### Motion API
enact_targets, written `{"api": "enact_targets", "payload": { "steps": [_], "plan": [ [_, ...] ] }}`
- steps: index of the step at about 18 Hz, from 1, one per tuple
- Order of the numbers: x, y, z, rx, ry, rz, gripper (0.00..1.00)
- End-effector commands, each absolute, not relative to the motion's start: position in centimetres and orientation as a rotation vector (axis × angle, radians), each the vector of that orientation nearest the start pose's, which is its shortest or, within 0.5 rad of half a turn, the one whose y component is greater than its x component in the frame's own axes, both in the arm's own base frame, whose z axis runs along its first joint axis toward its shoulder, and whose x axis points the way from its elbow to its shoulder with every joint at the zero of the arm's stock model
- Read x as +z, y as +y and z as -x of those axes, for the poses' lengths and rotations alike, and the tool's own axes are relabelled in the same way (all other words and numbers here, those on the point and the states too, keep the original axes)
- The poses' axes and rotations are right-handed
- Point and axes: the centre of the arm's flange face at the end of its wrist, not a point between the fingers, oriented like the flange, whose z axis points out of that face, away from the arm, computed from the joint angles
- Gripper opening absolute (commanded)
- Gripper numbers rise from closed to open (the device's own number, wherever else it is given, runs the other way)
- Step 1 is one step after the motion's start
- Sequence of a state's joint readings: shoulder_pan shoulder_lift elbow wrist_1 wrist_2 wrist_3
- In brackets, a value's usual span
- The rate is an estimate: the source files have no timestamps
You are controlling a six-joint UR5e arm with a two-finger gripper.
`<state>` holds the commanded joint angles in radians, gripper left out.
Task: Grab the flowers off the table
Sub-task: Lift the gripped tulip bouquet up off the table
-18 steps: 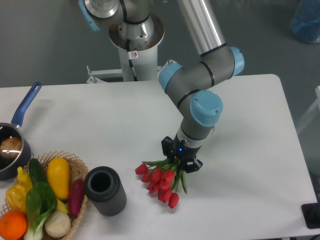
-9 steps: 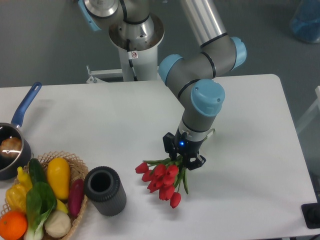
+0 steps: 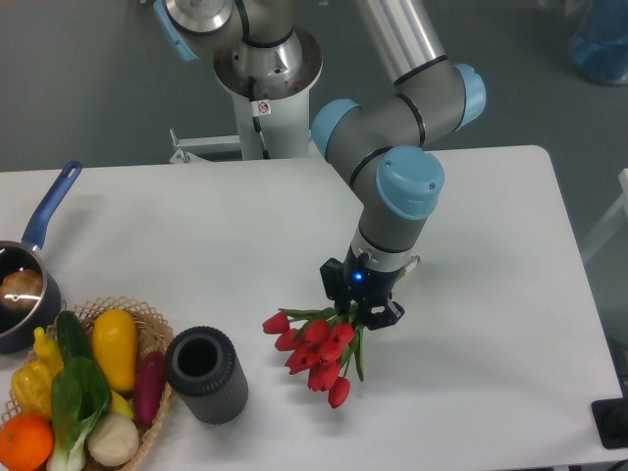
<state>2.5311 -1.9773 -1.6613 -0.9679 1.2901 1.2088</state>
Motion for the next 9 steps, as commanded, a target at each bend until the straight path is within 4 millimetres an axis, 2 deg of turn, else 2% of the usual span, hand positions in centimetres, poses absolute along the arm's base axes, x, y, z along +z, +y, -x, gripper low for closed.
{"api": "enact_targets", "payload": {
  "steps": [7, 9],
  "plan": [
    [31.5, 48.6, 42.1, 0.004, 0.362, 2.776, 0.32],
    [33.5, 48.7, 42.2, 0.016, 0.351, 2.726, 0.32]
  ]
}}
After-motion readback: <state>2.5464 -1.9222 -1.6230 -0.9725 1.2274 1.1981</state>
